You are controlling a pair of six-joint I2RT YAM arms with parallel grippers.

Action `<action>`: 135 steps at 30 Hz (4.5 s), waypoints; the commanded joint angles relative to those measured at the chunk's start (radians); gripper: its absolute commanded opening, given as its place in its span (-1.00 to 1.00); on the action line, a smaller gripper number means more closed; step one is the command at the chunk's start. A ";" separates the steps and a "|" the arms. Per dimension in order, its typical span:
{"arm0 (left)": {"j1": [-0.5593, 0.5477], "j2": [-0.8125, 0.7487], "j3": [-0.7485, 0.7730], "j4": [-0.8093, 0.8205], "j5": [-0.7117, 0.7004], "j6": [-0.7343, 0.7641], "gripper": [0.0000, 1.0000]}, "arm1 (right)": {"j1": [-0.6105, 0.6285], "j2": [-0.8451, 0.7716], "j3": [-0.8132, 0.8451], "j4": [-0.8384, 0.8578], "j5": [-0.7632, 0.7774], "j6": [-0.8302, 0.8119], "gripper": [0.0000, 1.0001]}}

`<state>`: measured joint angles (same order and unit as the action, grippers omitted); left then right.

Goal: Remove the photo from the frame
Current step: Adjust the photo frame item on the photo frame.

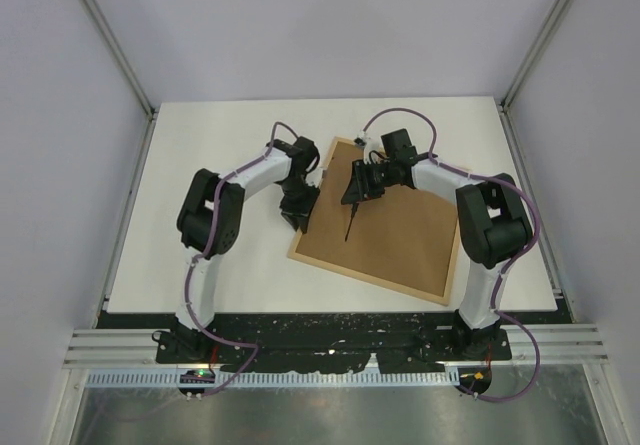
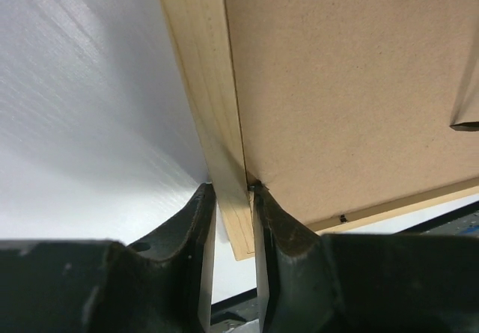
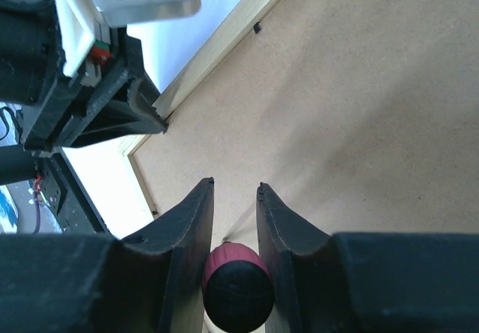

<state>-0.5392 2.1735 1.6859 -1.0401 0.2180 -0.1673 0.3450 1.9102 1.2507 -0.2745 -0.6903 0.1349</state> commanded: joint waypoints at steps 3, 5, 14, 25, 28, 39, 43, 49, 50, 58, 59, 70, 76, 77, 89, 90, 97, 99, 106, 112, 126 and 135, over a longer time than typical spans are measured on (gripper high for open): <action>0.091 -0.102 -0.139 0.175 0.165 0.002 -1.00 | -0.006 0.021 -0.014 -0.026 0.092 -0.124 -0.85; 0.113 -0.118 -0.176 0.216 0.227 -0.009 -1.00 | -0.011 0.029 -0.007 -0.032 0.060 -0.115 -0.85; 0.168 -0.167 -0.293 0.359 0.408 -0.058 -1.00 | -0.049 0.055 0.029 -0.040 -0.083 -0.064 -0.85; 0.104 -0.110 -0.109 0.129 0.184 -0.017 -0.17 | -0.052 0.029 0.053 -0.054 -0.003 -0.073 -0.84; 0.070 -0.072 -0.075 0.079 0.146 -0.020 -0.07 | -0.051 0.039 0.039 -0.038 0.014 -0.077 -0.84; -0.014 -0.057 -0.066 0.034 -0.078 -0.011 0.10 | -0.029 0.020 -0.004 -0.005 0.028 -0.092 -0.85; -0.042 -0.027 -0.052 0.029 -0.134 -0.008 0.05 | -0.021 0.023 -0.011 0.004 0.023 -0.092 -0.85; -0.051 -0.001 -0.026 0.041 -0.114 -0.020 -0.01 | -0.009 0.030 -0.030 0.009 0.015 -0.106 -0.85; -0.048 -0.006 -0.026 0.049 -0.106 -0.023 -0.03 | -0.008 0.033 -0.036 0.009 0.014 -0.107 -0.84; -0.018 0.009 -0.002 0.069 -0.006 -0.038 -0.25 | -0.005 0.050 -0.040 0.009 -0.002 -0.118 -0.85; -0.013 0.014 -0.002 0.068 -0.002 -0.041 -0.27 | -0.003 0.050 -0.042 0.008 -0.002 -0.118 -0.84; -0.015 0.029 0.027 0.048 -0.012 -0.047 -0.45 | 0.012 0.056 -0.043 0.008 -0.009 -0.118 -0.85; -0.028 0.035 0.038 0.034 -0.051 -0.046 -0.98 | 0.023 0.059 -0.043 0.006 -0.012 -0.120 -0.84; -0.027 0.032 0.035 0.035 -0.051 -0.046 -1.00 | 0.023 0.062 -0.043 0.006 -0.012 -0.120 -0.84; 0.094 -0.113 -0.164 0.244 0.213 -0.093 -1.00 | 0.025 0.085 -0.043 -0.003 -0.014 -0.120 -0.85; 0.103 -0.122 -0.181 0.268 0.230 -0.100 -1.00 | 0.023 0.089 -0.042 -0.003 -0.015 -0.116 -0.84; 0.130 -0.155 -0.247 0.351 0.357 -0.120 -1.00 | 0.023 0.096 -0.039 -0.009 -0.035 -0.101 -0.85; 0.130 -0.153 -0.243 0.351 0.376 -0.121 -1.00 | 0.023 0.101 -0.033 -0.012 -0.041 -0.095 -0.85; 0.142 -0.149 -0.252 0.380 0.438 -0.143 -1.00 | 0.022 0.119 -0.020 -0.019 -0.074 -0.077 -0.85; 0.147 -0.155 -0.210 0.354 0.422 -0.138 -0.78 | 0.019 0.110 -0.016 -0.023 -0.075 -0.078 -0.85; 0.087 -0.158 -0.127 0.180 0.244 -0.032 -0.12 | -0.011 0.089 0.044 -0.054 -0.083 -0.089 -0.84; -0.002 -0.100 -0.100 0.040 0.153 0.020 0.00 | -0.020 0.090 0.047 -0.055 -0.071 -0.095 -0.84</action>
<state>-0.5259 2.0605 1.5509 -0.9169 0.4255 -0.1780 0.3325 1.9923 1.2812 -0.3328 -0.8173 0.1120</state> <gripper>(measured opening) 0.498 0.322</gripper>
